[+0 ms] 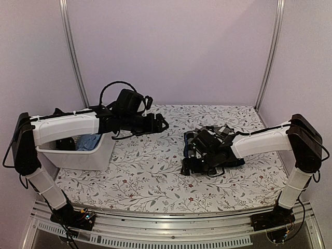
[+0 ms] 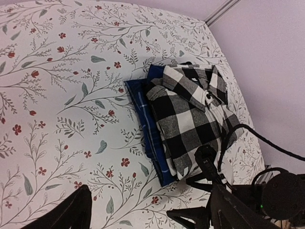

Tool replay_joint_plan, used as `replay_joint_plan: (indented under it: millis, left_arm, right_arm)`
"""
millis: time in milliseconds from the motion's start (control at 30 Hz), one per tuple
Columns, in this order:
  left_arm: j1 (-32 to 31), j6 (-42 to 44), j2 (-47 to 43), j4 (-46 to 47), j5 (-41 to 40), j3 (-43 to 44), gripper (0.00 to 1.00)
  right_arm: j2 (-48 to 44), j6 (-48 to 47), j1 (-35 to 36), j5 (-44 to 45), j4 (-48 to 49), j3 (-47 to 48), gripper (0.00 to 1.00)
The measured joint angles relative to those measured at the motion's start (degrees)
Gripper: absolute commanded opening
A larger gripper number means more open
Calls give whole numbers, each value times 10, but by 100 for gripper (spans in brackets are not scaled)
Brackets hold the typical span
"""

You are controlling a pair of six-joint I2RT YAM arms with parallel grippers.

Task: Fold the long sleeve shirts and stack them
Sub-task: Move the square-folded shirt to the corner of the board.

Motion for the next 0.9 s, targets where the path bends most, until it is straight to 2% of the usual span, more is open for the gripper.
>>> replay_joint_plan:
  millis: [167,500,900]
  left_arm:
    - [2,0,-4,-4,0,-7,86]
    - [8,4,-15,-8,0,-10,86]
    - [12,6,-26,-10,2,-25,86]
  right_arm:
    - [10,14,-12,29,6,8,99]
    - [75,35,-54,104,-39,91,99]
    - [138,13,-169,130,-72,178,99]
